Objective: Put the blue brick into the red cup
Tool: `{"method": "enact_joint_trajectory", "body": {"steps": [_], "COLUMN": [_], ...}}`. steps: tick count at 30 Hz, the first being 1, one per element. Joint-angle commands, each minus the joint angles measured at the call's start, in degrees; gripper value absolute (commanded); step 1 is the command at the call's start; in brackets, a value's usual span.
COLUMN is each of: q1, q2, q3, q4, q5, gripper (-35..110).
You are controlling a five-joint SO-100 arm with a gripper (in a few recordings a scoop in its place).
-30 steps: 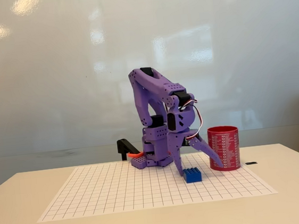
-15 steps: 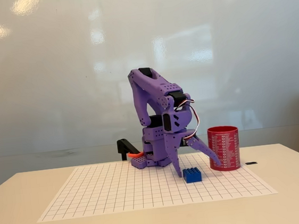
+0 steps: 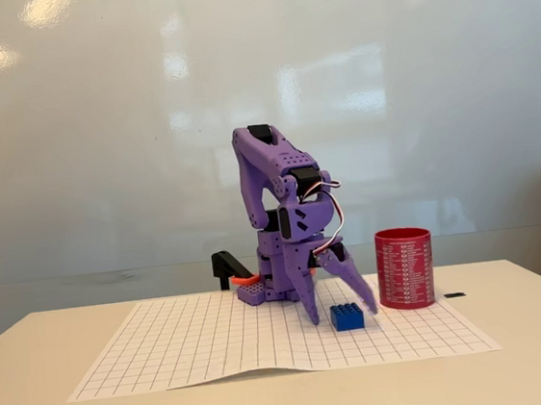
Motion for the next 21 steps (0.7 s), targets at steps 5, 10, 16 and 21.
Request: {"method": "enact_joint_trajectory", "body": {"steps": [5,10,16,21], "q1": [-0.2,-1.0,-1.1,-2.9], "q2": [0.4,-0.3,5.7,12.2], "q3": [0.5,-1.1,-13.1,-26.3], "q4": [2.7,3.2,10.5,16.3], "q5": [-1.8,0.4,4.1,5.1], "gripper": [0,-1,-1,-1]}}
